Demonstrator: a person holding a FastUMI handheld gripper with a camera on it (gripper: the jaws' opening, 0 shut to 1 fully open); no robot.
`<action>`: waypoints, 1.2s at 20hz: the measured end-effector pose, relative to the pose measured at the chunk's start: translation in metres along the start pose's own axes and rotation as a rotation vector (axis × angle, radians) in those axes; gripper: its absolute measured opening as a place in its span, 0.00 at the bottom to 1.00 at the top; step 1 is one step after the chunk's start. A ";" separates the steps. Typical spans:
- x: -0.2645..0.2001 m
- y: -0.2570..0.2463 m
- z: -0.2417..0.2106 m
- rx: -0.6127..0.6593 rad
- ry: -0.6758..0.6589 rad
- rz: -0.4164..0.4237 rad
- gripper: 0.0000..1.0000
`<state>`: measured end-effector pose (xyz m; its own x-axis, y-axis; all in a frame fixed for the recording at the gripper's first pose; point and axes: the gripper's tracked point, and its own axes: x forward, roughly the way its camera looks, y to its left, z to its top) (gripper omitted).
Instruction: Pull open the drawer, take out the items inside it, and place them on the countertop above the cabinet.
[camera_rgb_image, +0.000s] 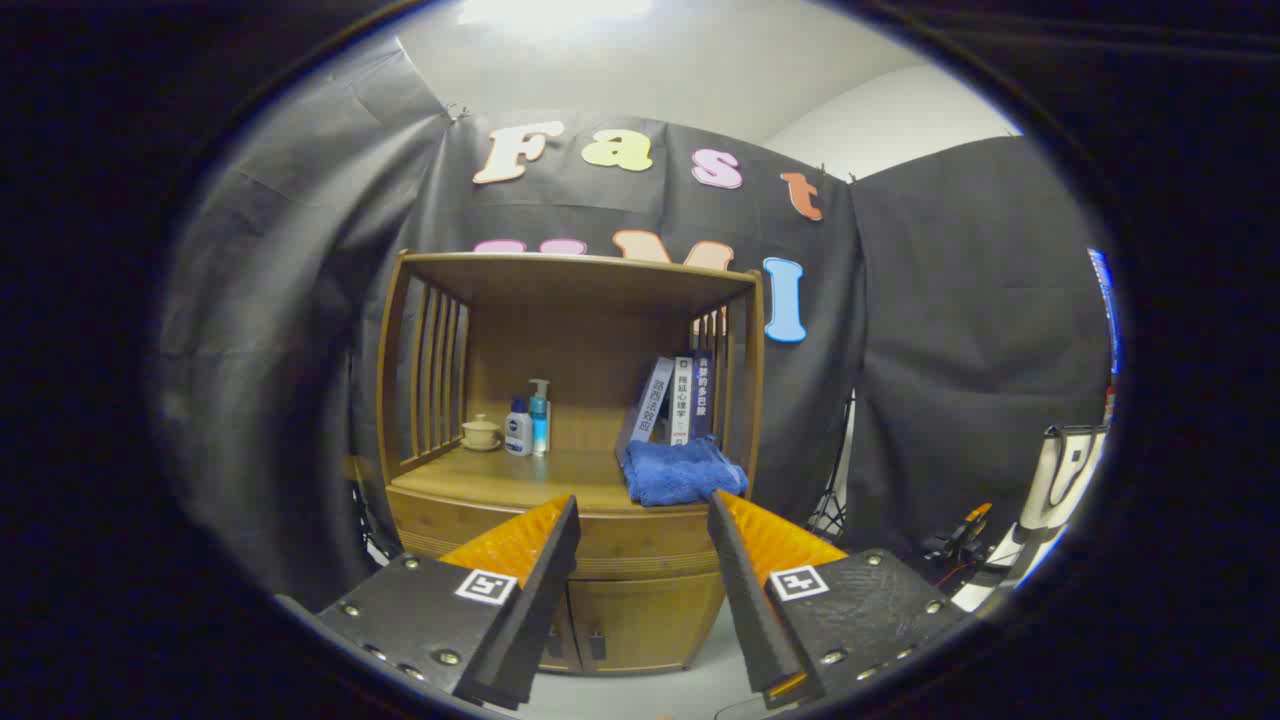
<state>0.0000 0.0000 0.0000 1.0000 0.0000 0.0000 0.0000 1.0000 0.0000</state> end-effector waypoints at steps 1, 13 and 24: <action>-0.001 -0.001 0.000 0.003 0.000 -0.003 0.77; 0.017 -0.005 -0.020 0.033 0.033 -0.047 0.77; 0.145 0.090 -0.151 0.078 0.282 0.140 0.77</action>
<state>0.1447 0.0898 -0.1513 0.9507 0.1486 -0.2721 -0.1269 0.9873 0.0958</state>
